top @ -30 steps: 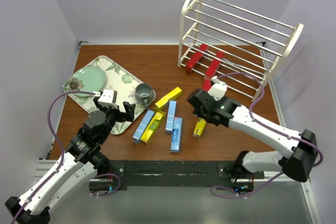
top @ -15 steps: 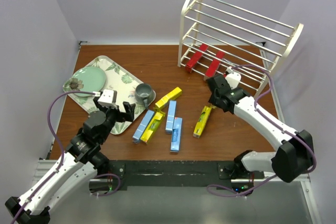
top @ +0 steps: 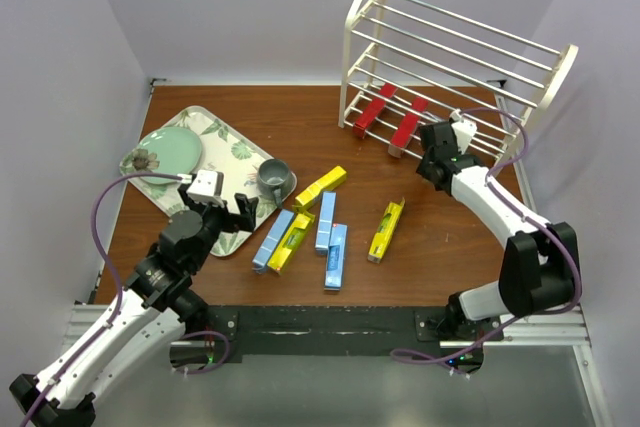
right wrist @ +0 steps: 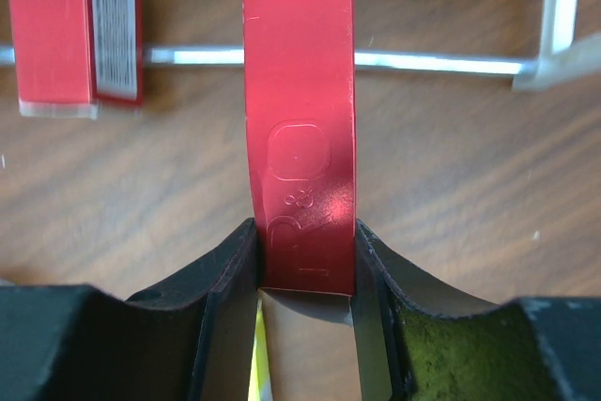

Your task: Place and organize the toothpastes onto the shelf

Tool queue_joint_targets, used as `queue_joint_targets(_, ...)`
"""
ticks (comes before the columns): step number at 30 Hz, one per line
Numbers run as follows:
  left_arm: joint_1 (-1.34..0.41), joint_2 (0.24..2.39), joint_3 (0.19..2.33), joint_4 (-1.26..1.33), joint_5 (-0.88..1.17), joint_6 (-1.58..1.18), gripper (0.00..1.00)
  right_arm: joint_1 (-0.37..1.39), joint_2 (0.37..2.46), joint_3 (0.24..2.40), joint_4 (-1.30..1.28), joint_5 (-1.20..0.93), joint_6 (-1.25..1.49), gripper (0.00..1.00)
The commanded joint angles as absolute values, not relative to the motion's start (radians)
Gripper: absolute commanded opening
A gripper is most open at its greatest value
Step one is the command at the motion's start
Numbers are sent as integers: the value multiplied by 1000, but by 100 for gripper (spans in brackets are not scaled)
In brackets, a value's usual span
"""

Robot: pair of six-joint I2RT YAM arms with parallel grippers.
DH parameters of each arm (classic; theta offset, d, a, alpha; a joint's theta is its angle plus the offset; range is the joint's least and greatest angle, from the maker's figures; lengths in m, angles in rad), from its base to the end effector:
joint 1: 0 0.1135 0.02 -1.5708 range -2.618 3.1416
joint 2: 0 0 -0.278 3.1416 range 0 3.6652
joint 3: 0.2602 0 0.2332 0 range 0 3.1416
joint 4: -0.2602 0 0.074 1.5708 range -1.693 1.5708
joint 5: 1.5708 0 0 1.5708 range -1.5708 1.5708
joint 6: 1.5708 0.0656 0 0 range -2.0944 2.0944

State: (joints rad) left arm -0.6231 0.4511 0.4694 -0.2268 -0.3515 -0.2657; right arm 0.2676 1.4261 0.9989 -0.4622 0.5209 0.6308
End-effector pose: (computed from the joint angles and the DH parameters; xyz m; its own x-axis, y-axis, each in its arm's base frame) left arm 0.1161 -0.0556 0.2707 -0.2342 -0.1353 -0.9627 0.2206 0.9571 -0.1881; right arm 0.2905 0.0458 0.2482 -0.5619 0.3764 -0.7366 0.5007 0.8636 0.0594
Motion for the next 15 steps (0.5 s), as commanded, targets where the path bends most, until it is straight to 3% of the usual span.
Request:
queue_joint_targets(1,-626,460,511,-210,-347,-249,100,210,1442,1002,-275,511,560,23)
queue_joint_targets(10,-627,462,514,-215,-359,-247,100,149,1531,989,-178,479,551,25)
queue_joint_targets(15,-626,465,518,-218,-367,-245,100,141,1578,985,-161,468,557,32)
